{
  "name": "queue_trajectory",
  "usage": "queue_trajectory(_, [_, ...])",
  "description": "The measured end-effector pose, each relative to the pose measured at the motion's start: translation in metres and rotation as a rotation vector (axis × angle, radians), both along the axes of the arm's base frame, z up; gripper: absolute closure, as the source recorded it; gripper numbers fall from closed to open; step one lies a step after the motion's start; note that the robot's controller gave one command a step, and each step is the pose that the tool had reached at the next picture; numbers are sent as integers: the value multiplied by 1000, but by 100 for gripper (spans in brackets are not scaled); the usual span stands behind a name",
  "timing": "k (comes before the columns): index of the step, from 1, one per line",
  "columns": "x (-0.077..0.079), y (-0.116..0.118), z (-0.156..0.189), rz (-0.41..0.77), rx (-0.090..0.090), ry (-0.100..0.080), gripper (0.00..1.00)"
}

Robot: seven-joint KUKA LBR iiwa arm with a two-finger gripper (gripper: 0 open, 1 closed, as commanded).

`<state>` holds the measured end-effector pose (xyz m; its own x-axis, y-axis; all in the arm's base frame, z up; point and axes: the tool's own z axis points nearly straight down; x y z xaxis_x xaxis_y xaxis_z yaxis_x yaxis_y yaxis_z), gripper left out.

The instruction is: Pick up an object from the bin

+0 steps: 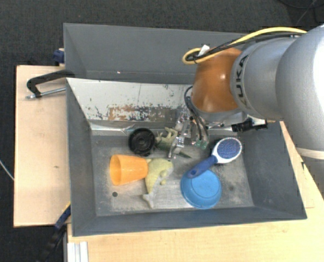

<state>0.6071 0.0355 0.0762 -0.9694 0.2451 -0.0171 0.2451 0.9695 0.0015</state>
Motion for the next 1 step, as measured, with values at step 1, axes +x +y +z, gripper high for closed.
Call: queue_trajectory(1, [-13, 8, 135, -21, 5, 4, 100])
